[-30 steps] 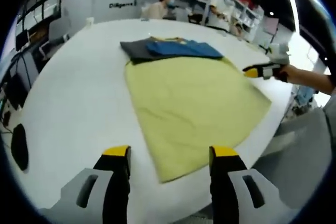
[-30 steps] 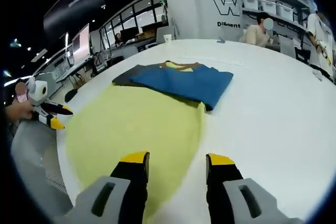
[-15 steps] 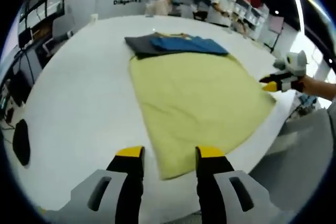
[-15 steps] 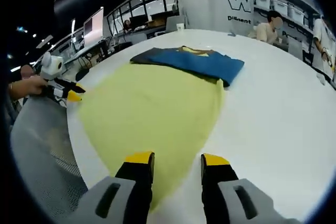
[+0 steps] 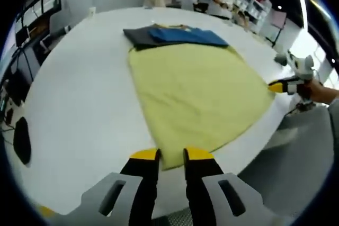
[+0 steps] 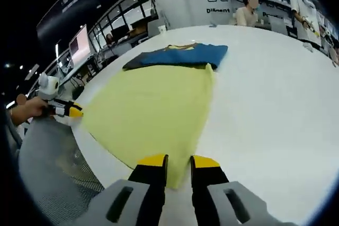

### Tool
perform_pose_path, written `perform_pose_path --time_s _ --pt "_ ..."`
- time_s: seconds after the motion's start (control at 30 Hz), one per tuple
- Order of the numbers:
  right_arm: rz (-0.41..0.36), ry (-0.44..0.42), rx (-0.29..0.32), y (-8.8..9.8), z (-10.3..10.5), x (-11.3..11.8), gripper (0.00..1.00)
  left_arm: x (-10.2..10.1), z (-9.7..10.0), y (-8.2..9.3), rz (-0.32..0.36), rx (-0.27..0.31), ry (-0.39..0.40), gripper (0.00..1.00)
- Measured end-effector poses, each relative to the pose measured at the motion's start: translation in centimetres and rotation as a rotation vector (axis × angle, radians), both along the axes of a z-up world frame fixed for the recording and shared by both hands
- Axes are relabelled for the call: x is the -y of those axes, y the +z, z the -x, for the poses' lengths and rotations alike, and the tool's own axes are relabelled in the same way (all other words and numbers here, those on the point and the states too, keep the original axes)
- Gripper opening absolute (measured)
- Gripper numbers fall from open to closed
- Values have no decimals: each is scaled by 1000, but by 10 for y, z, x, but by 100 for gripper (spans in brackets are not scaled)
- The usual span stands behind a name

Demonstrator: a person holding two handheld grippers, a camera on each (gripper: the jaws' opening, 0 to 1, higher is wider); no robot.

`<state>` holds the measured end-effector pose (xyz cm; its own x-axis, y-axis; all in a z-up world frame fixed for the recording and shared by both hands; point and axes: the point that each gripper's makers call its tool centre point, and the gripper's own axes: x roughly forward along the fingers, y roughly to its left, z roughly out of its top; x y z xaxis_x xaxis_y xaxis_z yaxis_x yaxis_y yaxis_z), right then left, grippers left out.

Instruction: Fold the garment on the visible template until the final outline fits inside the template.

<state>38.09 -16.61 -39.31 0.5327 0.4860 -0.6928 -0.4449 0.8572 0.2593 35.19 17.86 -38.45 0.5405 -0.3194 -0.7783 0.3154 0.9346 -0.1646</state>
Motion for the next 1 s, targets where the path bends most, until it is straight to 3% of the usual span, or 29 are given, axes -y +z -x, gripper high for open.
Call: perform_pose_path --time_s 0.1,0.23,0.4,0.6,0.87,1.0 --pt "-18 -16 -8 0 5 -1 8 0 -3 2 14 14 11 13" --pt "-23 -10 -25 -1 13 -2 1 -3 -1 -3 23 -14 37 10" --pt "-34 -12 -28 1 17 -6 0 -6 -2 -4 20 -26 46 6" --pt "13 -9 22 10 10 -1 0 -6 -1 -2 59 -38 29 1" --pt "1 15 76 37 11 -11 0 1 1 43 123 11 29 0" --pt "-27 19 59 45 22 -13 0 2 9 54 119 4 30 0"
